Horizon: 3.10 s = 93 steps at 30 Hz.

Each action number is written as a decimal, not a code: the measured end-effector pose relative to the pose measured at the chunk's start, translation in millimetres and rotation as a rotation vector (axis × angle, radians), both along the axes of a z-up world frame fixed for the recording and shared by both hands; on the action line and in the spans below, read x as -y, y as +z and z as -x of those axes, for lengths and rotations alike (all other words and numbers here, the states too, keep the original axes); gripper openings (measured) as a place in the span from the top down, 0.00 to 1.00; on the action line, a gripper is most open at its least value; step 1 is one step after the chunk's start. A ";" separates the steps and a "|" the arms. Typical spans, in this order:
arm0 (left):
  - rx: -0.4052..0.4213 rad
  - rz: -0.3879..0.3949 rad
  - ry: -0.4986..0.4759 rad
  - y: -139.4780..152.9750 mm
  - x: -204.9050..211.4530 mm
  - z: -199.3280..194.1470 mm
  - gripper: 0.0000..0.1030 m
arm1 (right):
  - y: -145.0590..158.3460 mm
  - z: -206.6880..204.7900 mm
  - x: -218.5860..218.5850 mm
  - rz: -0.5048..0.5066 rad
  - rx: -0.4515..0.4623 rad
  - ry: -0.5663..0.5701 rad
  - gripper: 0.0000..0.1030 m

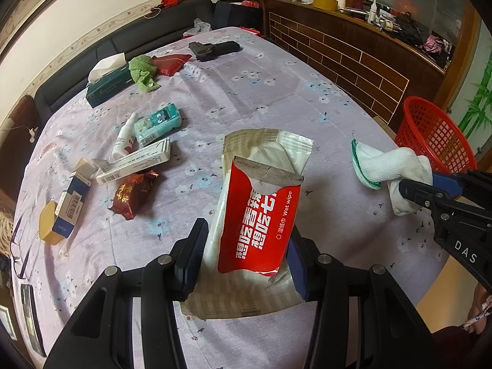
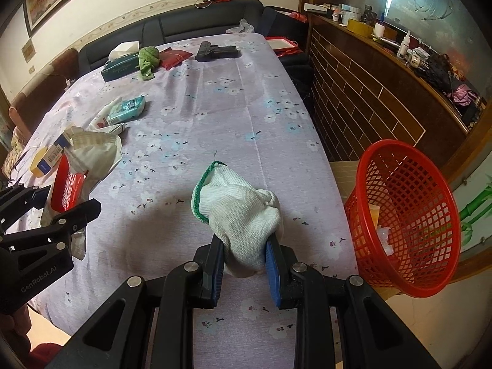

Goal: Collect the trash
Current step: 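Carry the sock with the right gripper while the left gripper carries the packet to the basket, then open the right gripper over the basket while the left gripper releases the packet, then return the left gripper to the table and grasp the red snack wrapper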

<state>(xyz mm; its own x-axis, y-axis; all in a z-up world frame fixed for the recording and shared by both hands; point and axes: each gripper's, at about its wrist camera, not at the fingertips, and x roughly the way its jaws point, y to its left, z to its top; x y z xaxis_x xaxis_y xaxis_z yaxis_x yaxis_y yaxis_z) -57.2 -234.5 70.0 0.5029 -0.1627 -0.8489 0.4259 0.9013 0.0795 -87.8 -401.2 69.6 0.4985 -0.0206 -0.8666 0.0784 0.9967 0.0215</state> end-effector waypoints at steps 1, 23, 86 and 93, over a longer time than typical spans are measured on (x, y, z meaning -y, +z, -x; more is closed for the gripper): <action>0.001 -0.001 -0.004 0.5 1.9 -0.2 0.54 | 0.5 0.6 1.0 0.001 0.000 -0.002 0.75; 0.030 0.087 -0.320 32.9 170.1 7.3 0.54 | 24.8 51.1 172.3 -0.037 0.033 -0.392 0.75; -0.126 -0.005 0.203 -60.1 -109.8 -126.7 0.46 | 20.2 15.8 28.9 -0.133 -0.018 -0.137 0.39; -0.104 0.057 0.232 -56.1 -120.9 -118.0 0.65 | 18.9 8.5 27.5 -0.126 -0.043 -0.120 0.39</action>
<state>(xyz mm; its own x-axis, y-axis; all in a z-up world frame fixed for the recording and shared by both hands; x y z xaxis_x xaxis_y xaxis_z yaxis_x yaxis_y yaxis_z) 60.8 -113.5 13.9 0.4428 -0.1016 -0.8908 0.2100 0.9777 -0.0071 -96.3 -428.7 88.5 0.4617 0.0324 -0.8864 0.2004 0.9697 0.1399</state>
